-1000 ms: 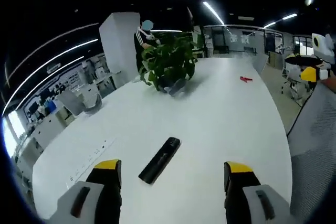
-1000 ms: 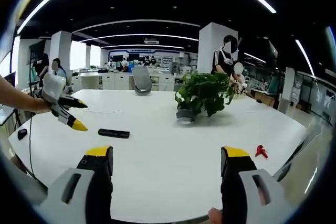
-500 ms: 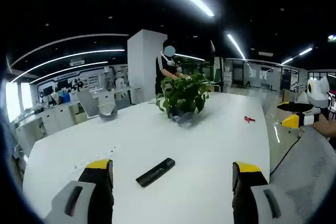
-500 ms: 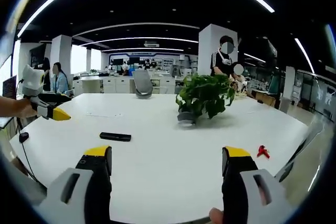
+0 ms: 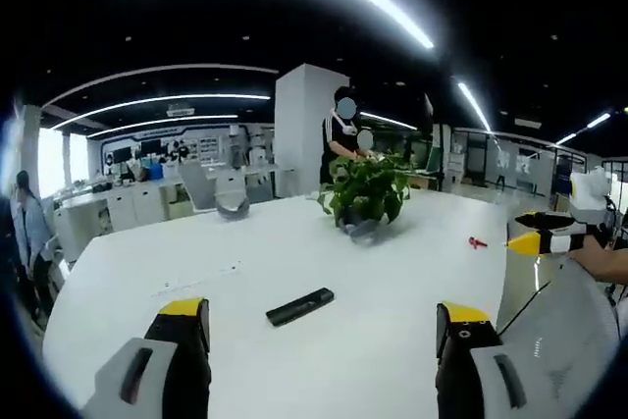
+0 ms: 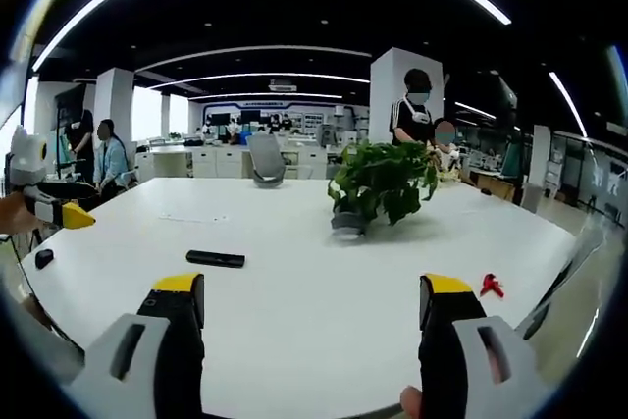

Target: Press the specified remote control buttons in sequence, fully releasing each button before pressing the next.

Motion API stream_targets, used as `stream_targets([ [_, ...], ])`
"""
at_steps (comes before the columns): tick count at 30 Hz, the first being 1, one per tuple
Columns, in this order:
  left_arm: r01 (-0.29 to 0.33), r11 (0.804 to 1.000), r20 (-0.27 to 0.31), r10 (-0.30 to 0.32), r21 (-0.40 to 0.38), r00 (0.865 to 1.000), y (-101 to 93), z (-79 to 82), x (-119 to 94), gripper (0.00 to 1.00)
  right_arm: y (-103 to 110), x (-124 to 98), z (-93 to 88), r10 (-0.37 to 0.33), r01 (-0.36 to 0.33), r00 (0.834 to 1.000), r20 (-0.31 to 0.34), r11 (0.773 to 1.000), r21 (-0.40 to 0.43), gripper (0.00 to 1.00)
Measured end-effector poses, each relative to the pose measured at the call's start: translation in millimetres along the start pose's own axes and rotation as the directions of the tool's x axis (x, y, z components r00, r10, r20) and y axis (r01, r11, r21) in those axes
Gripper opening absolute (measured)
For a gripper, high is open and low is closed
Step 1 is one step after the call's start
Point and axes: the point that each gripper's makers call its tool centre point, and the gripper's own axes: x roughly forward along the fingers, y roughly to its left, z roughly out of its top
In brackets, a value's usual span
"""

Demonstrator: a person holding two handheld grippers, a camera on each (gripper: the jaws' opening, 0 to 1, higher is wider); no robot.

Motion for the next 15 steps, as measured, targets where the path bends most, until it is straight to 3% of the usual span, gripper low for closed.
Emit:
stream_targets([
  [4, -0.027, 1.000, -0.005, 0.027, -0.001, 1.000, -9.7, -4.7, -13.2, 1.00, -0.6, 0.4, -1.4, 0.000, 0.000, 1.000, -0.007, 1.000, -0.002, 0.94],
  [9, -0.040, 0.995, 0.010, 0.041, -0.091, 0.999, -23.4, -12.7, -28.1, 1.00, -2.6, -0.9, 0.6, -0.003, 0.003, 1.000, 0.006, 1.000, 0.015, 0.94],
  [15, -0.068, 0.992, -0.004, 0.068, -0.103, 0.998, -28.6, -23.9, -41.8, 1.00, -0.3, -0.6, 1.1, 0.009, -0.009, 1.000, 0.009, 1.000, 0.018, 0.95],
])
